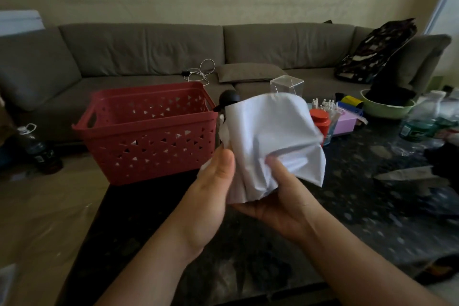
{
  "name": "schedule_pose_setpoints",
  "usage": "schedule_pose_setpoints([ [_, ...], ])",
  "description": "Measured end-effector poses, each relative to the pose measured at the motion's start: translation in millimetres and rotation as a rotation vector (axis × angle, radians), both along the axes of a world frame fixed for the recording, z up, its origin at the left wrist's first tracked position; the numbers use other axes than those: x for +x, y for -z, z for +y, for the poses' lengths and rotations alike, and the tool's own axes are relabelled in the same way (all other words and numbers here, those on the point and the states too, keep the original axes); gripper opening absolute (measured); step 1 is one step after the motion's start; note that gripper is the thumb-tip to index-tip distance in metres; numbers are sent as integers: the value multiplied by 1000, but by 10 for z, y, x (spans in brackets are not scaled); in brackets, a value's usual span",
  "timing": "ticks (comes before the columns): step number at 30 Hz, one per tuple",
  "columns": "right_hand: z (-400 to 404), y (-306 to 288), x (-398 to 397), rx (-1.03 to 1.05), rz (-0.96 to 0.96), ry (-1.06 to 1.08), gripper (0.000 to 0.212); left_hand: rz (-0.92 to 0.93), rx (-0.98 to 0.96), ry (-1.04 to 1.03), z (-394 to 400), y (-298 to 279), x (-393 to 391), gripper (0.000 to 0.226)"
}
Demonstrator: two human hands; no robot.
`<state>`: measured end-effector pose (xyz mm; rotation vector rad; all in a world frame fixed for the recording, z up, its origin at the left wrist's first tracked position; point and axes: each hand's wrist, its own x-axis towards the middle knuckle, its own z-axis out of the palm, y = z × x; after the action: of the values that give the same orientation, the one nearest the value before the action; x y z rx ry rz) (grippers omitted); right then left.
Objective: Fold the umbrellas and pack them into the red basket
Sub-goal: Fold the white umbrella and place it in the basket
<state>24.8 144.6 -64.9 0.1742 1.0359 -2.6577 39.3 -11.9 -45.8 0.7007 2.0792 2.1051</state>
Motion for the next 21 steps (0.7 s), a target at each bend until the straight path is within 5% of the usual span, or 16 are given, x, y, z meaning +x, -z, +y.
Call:
schedule_pose_setpoints([
  [3,-28,5,-13,28,-12,28,42,16,-90,7,-8,14,3,51],
  [6,92,-39,-96,-190,-162,102,33,-4,60,-121,-72,35,-51,65],
  [12,259,-100,-91,-522,-245,172,39,21,343,-483,-185,-41,-150,42],
  [18,275,-76,-149,-416,-139,195,65,133,353,-507,-218,-101,-95,37],
  [21,225,-113,-196,-142,-75,252,43,280,220,-441,-157,-125,21,30],
])
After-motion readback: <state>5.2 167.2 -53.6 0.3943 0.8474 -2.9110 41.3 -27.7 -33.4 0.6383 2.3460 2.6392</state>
